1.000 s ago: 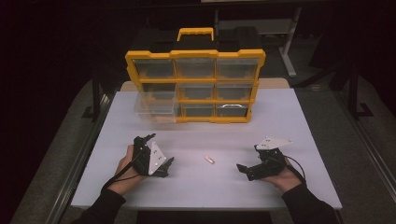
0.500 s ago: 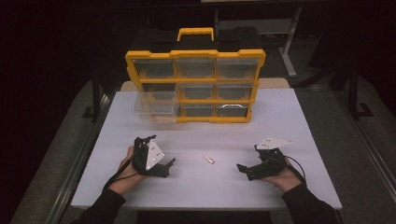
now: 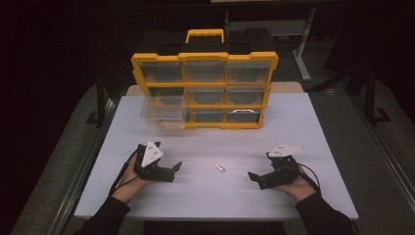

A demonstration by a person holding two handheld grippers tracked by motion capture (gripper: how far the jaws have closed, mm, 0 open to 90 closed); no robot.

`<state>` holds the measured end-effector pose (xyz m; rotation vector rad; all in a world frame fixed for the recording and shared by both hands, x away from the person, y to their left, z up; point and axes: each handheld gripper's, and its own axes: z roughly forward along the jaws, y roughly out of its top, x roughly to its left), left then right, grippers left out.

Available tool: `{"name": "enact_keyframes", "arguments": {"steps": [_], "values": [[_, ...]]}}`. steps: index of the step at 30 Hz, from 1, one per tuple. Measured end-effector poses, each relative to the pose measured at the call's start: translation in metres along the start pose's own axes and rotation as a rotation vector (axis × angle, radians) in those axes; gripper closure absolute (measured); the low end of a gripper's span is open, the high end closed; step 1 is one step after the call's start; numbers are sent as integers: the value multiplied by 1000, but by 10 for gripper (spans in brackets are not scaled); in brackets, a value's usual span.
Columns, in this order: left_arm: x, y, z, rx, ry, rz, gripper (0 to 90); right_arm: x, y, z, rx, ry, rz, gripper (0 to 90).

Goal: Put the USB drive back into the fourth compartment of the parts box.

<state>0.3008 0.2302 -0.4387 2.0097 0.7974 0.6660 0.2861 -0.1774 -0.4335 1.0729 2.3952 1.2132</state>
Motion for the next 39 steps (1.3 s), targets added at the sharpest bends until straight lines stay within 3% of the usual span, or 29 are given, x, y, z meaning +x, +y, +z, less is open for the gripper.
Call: {"name": "enact_keyframes", "arguments": {"steps": [12,26,30,39], "values": [[13,-4,-7,-20,-83,-142,0,0,0,0,-1,2,1,0],[19,-22,-23,-9,-100,-127,0,0,0,0,-1,13,1,0],[20,-25,-23,12,-100,-96,0,0,1,0,2,19,0,0],[22,-24,-22,1,-118,-91,0,2,8,-2,30,68,-6,0]]}}
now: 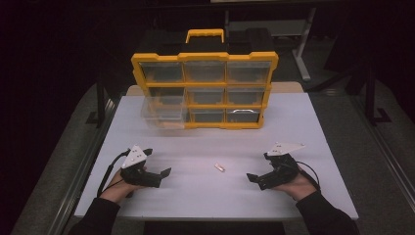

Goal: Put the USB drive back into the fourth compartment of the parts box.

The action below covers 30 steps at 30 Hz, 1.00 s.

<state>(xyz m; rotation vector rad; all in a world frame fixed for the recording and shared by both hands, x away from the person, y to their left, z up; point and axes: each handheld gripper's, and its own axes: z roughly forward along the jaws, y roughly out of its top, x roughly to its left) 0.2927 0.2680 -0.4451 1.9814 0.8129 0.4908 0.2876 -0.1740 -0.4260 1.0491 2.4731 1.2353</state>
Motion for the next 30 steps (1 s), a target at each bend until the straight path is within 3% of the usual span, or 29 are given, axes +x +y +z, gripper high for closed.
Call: {"name": "enact_keyframes", "arguments": {"steps": [19,30], "values": [[0,1,2,8,-12,-3,0,9,21,12,57,67,-67,0],[-1,1,1,4,-25,-7,0,10,35,22,73,91,-73,0]]}}
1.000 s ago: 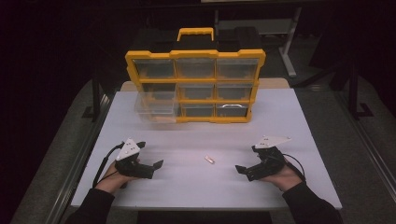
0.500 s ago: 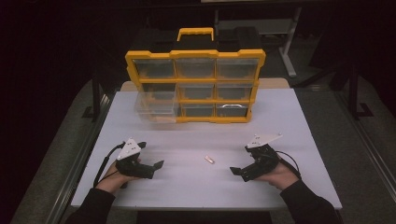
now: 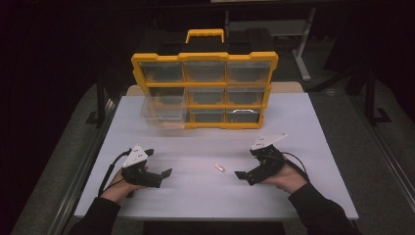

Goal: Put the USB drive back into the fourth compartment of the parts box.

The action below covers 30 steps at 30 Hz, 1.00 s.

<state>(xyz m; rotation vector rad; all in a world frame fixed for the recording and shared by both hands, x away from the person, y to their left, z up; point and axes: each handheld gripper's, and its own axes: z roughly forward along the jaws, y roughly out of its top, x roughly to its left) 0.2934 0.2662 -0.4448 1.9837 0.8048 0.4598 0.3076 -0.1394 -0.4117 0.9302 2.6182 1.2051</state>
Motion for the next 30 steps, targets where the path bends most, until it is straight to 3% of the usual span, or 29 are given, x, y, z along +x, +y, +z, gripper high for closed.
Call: {"name": "enact_keyframes", "arguments": {"steps": [30], "values": [[-1,0,1,-5,-17,-6,0,-4,40,25,17,15,-37,0]]}}
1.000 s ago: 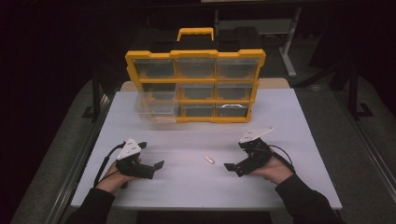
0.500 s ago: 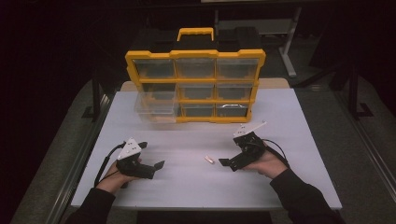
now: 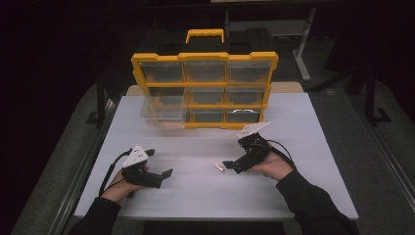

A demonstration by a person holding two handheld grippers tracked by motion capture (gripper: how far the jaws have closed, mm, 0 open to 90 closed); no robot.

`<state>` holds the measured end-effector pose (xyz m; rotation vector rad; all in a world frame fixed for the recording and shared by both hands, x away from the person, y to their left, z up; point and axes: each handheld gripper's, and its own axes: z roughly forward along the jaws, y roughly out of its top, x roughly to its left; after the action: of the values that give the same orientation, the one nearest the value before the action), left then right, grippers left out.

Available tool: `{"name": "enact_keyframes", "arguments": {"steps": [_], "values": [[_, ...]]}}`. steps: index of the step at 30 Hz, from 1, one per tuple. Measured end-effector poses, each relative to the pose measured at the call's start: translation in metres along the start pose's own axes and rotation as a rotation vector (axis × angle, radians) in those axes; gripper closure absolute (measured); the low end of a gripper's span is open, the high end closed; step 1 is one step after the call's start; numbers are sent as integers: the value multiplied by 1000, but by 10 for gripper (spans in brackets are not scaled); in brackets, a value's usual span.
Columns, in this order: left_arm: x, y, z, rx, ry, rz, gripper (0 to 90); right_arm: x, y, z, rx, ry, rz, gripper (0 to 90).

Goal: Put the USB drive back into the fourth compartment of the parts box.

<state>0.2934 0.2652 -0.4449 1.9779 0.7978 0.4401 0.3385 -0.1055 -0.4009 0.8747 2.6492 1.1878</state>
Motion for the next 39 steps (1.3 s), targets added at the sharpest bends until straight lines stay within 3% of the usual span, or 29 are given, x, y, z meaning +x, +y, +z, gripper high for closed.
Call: {"name": "enact_keyframes", "arguments": {"steps": [31,39], "values": [[1,0,-1,-8,-13,0,0,8,21,36,54,24,-39,13],[-1,1,-1,-9,-17,3,0,9,19,39,91,28,-40,127]]}}
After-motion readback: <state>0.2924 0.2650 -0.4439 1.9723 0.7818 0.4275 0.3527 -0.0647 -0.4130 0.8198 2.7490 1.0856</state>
